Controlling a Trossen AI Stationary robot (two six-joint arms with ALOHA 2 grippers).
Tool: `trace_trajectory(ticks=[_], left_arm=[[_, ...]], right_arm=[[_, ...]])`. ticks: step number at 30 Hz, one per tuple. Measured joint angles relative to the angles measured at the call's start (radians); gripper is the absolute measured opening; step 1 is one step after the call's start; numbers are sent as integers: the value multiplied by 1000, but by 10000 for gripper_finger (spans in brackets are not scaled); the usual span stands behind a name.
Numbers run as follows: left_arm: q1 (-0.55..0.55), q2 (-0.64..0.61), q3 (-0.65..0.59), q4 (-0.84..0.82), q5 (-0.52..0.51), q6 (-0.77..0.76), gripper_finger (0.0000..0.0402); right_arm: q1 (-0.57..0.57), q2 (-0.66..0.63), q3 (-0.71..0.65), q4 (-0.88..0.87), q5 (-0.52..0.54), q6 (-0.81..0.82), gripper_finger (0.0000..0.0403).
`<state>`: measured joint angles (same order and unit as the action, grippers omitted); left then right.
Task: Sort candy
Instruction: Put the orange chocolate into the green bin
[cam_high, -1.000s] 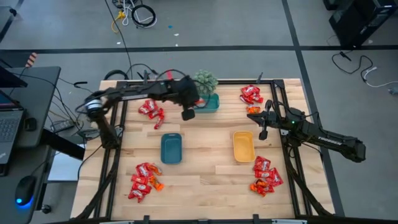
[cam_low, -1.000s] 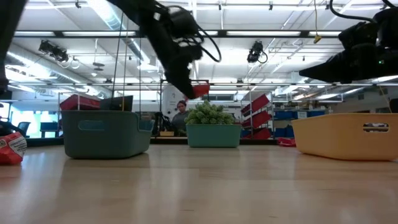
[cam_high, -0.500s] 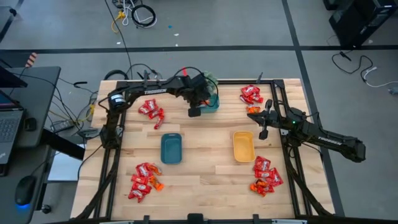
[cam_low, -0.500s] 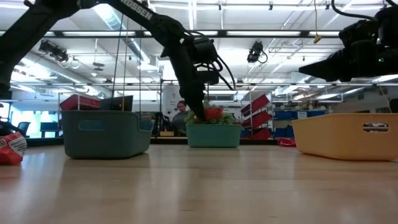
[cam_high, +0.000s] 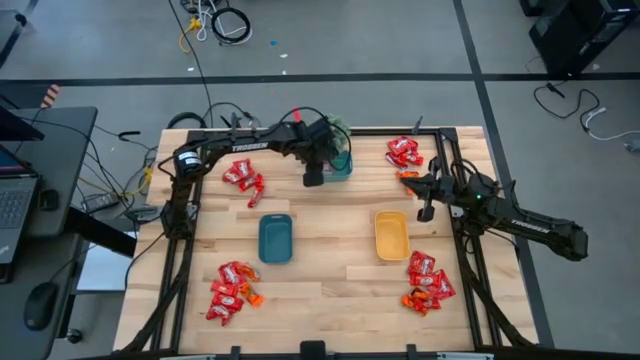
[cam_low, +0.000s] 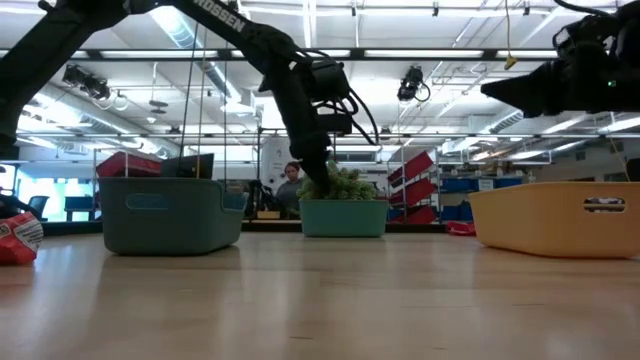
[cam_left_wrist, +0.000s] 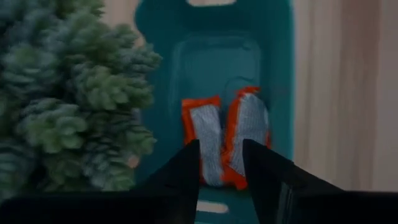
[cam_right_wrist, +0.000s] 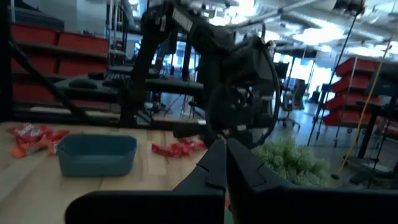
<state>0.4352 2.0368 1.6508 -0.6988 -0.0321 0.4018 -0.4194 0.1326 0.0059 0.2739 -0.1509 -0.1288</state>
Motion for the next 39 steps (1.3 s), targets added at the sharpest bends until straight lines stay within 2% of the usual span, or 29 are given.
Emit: trace_trajectory(ticks=[2, 6, 11, 14, 23, 27, 33, 39], left_arm=[[11, -3, 0, -2, 19, -47, 88], [37, -37, -34, 79, 143, -114, 12], [25, -98, -116, 271, 186, -143, 7], [14, -144, -178, 359, 221, -147, 3], [8, -346, -518, 768, 320, -228, 1], [-11, -458, -665, 918, 323, -267, 1], [-32, -623, -836, 1038, 316, -294, 1], [-31, -706, -960, 1134, 302, -303, 1]], right_arm=[[0, 0, 0, 42, 0, 15, 0], [0, 2, 0, 71, 7, 65, 2], [0, 46, 0, 1, 126, 181, 20], [-1, 86, 19, -128, 196, 230, 43], [-1, 232, 170, -516, 367, 335, 131], [-3, 306, 178, -518, 394, 361, 161], [-36, 425, 178, -514, 469, 415, 192], [-77, 526, 178, -514, 473, 426, 225]])
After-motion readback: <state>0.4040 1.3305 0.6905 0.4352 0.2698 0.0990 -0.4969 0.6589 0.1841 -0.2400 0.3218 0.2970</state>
